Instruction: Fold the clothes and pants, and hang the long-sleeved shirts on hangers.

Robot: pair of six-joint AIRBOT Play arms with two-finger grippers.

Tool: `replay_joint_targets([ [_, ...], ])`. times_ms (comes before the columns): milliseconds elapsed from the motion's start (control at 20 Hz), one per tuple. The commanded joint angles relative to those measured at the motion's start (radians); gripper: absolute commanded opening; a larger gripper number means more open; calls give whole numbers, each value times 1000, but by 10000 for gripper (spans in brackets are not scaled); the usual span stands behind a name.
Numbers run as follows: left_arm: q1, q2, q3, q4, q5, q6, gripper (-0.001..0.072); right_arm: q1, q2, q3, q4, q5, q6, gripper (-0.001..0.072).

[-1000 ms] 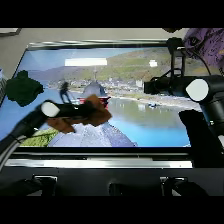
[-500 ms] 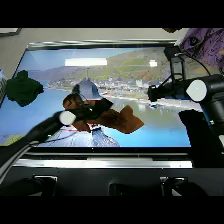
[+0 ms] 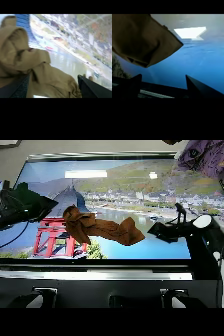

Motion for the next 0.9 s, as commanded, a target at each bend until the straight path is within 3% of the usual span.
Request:
replay_joint_targets([
  [0,125,25,0,-1,-95,33,703,32,-5,-164,175,-142,-67,622],
  [300,128,25,0,-1,-93,34,703,175,-71,-219,241,-337,-67,641],
  [500,129,25,0,-1,-93,34,703,184,-119,-219,276,-430,-68,593],
  [700,136,25,0,26,-103,33,704,184,-171,-219,338,-438,-121,596],
  [750,147,25,0,36,-117,33,704,184,-181,-219,348,-447,-124,580],
  [850,193,24,0,78,-176,9,705,184,-196,-219,396,-469,-159,434],
])
